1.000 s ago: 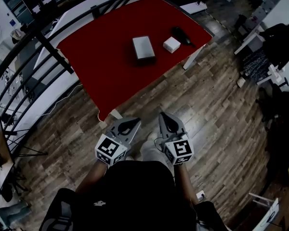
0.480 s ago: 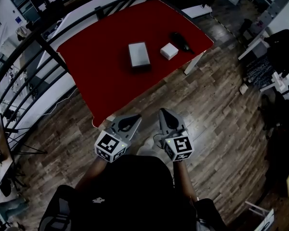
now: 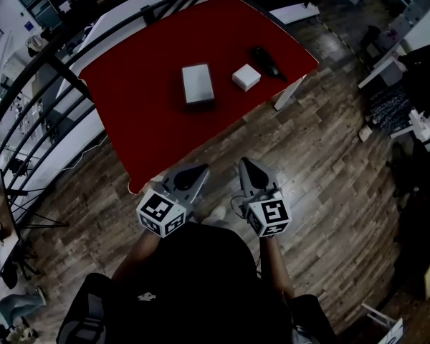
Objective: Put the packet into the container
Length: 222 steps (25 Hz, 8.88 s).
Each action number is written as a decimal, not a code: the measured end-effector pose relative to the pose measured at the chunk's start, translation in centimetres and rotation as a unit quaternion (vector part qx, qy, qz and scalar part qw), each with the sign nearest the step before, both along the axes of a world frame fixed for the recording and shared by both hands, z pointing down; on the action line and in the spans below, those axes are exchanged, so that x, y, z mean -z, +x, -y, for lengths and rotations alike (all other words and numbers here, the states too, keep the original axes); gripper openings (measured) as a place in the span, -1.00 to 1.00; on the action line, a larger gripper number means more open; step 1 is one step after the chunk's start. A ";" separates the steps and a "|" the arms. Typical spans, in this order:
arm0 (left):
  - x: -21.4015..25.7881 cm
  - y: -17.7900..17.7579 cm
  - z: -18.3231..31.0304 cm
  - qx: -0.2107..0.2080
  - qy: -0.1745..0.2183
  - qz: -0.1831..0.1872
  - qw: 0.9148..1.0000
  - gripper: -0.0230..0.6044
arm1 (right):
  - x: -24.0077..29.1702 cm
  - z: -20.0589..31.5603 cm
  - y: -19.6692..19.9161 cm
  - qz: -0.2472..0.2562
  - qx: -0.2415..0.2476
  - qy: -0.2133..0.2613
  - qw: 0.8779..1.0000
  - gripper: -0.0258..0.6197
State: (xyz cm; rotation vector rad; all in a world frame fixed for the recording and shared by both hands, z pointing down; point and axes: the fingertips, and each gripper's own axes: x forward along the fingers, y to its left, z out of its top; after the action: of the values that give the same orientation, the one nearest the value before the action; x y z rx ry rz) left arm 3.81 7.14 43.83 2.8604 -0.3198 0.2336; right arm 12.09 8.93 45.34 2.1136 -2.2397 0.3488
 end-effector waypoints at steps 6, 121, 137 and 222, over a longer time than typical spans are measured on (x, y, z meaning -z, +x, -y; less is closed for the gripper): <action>-0.4 1.2 1.3 0.004 0.002 0.010 1.000 -0.89 | -0.6 1.7 1.0 0.008 0.012 -0.006 1.000 -0.85; -3.4 12.7 33.2 0.103 -0.013 0.030 0.994 -0.89 | -27.5 37.5 26.9 -0.160 0.166 -0.447 0.864 0.52; -3.6 11.9 32.8 0.108 -0.013 0.033 0.993 -0.89 | -21.8 39.9 23.2 -0.224 0.255 -0.386 0.858 0.47; -3.6 0.7 34.3 0.250 -0.008 0.018 0.968 -0.90 | -15.9 41.4 0.2 -0.226 0.502 -0.230 0.802 0.44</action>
State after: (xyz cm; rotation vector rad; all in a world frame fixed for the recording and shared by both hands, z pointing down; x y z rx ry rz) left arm 4.53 -27.18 47.42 2.6499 -1.0163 0.1862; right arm 12.27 -32.45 61.27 0.5191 -2.2612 0.2320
